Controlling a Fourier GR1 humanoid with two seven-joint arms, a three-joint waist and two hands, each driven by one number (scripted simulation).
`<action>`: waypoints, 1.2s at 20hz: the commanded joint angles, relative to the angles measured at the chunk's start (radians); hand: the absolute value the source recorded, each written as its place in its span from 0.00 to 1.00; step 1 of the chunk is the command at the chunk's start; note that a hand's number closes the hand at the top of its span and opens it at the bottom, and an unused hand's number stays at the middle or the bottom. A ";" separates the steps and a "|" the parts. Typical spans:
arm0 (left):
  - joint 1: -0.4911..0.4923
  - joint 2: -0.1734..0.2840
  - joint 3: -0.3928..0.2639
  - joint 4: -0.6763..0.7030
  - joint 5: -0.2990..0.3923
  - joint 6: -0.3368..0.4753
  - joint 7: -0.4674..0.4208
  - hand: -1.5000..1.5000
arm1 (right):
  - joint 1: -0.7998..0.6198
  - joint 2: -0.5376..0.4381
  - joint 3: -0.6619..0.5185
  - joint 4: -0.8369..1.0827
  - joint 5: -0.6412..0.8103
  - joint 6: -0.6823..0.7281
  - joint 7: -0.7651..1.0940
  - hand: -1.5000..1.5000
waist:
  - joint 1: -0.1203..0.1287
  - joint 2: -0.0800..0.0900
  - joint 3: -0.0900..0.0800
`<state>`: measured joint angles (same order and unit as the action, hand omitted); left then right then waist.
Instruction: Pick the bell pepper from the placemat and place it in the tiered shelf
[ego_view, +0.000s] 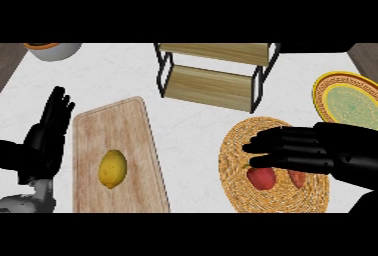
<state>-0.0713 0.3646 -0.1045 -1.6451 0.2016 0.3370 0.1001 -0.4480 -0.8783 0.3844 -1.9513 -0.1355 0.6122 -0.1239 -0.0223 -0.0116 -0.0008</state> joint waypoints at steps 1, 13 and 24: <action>-0.002 -0.007 0.008 0.019 -0.005 0.007 -0.003 0.50 | -0.019 -0.083 0.030 -0.178 0.208 -0.021 0.093 0.00 | -0.014 -0.004 -0.001; 0.036 -0.026 -0.003 -0.042 -0.034 -0.021 0.000 0.50 | 0.172 0.051 0.316 -0.327 0.770 -0.126 0.372 0.00 | 0.022 0.009 0.002; -0.016 -0.075 0.004 -0.046 -0.078 -0.013 0.065 0.50 | 0.218 0.114 0.313 -0.158 1.030 -0.158 0.334 0.00 | 0.022 0.011 0.001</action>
<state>-0.0908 0.3280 -0.0810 -1.6718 0.1618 0.3035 0.1451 -0.2770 -0.7784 0.7438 -2.1491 0.8482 0.4808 0.2680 0.0009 -0.0009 0.0003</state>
